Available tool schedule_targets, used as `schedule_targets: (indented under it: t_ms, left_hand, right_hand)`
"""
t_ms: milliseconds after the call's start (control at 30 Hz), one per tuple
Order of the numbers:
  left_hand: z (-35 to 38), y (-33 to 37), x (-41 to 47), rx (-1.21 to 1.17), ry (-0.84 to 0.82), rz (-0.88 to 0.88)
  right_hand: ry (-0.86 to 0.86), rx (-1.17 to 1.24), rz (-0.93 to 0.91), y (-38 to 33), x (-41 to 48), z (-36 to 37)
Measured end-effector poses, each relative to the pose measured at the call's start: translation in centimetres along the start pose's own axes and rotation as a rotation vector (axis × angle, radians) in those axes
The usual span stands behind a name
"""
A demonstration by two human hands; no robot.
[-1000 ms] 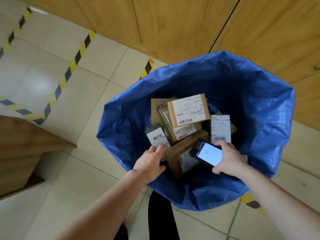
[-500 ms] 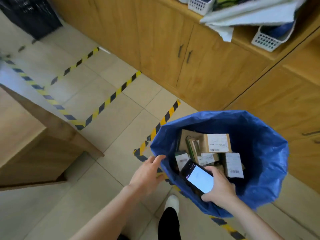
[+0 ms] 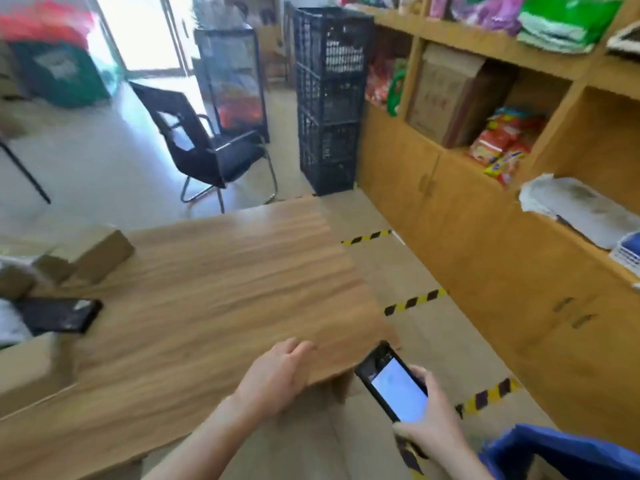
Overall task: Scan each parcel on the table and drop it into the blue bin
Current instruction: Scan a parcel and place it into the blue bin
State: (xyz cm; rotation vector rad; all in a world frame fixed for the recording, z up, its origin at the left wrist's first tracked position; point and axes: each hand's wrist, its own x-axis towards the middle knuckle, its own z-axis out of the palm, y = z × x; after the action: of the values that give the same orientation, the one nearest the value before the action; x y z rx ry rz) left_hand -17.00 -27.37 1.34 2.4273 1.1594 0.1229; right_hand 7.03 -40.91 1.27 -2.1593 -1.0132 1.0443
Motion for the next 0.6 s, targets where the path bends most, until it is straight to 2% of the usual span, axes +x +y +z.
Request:
schedule_targets:
  t_ms: [167, 333, 600]
  left_hand:
    - [-6.5, -8.8, -5.4, -0.045, 0.147, -0.273]
    - [-11.4, -16.8, -11.3, -0.097, 0.264, -0.548]
    - [-14.2, -24.0, -17.7, -0.17, 0.468, -0.939]
  right_hand:
    - [-0.116, -0.063, -0.169, -9.7, 3.4, 5.3]
    - [-0.333, -0.201, -0.337, -19.4, 7.3, 11.3]
    - [-0.558, -0.338, -0.465, -29.9, 10.7, 21.9]
